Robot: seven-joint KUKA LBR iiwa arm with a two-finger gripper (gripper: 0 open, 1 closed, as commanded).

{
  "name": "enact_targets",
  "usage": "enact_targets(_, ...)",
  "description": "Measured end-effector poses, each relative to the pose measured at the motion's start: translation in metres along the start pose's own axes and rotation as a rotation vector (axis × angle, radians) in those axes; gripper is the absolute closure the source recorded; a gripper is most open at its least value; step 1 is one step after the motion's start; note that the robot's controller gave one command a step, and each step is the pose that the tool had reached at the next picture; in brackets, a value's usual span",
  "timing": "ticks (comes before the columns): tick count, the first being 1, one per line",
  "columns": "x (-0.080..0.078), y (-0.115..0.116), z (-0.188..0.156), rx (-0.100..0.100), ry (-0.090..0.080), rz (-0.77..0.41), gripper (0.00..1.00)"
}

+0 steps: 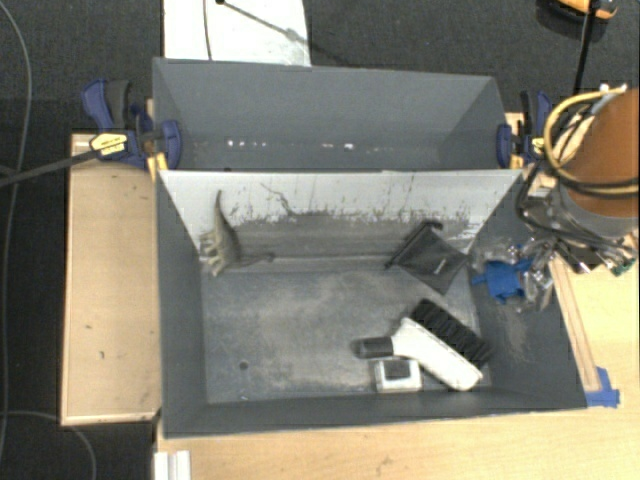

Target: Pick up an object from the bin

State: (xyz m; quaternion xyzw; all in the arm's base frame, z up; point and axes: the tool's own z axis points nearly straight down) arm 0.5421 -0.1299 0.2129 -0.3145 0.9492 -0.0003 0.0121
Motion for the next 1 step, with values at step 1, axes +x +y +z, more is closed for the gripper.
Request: enact_targets(1,-0.0103,0.0075,0.0137,-0.014,0.01,-0.001,1.0)
